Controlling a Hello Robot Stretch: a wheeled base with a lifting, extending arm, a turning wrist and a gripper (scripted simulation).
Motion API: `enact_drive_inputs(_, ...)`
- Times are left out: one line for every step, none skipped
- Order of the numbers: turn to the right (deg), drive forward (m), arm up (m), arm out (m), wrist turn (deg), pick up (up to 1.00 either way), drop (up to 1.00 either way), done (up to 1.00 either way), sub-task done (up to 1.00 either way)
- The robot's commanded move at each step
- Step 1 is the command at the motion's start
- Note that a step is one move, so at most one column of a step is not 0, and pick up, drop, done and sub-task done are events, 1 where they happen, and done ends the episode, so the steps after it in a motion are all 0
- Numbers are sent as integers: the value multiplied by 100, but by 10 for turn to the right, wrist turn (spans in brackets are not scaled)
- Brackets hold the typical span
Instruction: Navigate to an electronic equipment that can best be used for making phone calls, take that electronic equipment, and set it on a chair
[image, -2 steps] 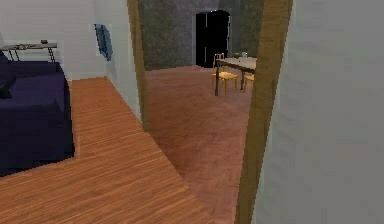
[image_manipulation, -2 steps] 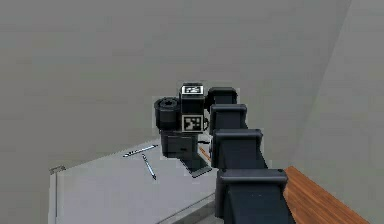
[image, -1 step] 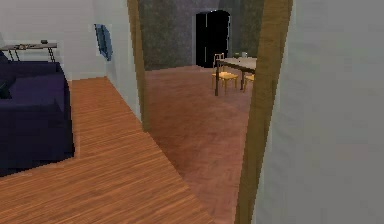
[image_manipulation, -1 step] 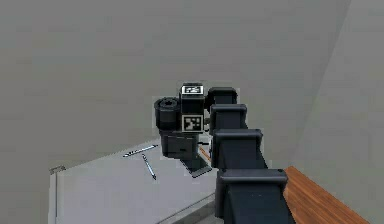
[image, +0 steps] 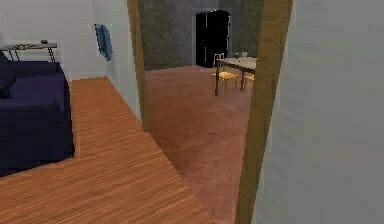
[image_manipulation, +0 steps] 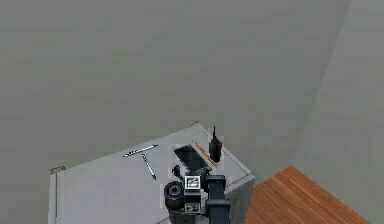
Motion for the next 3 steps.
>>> enact_drive_inputs(0,0,0,0,0,100,0,0,0)
enact_drive_inputs(0,0,10,0,0,0,0,0,0)
enact_drive_inputs(0,0,10,0,0,0,0,0,0)
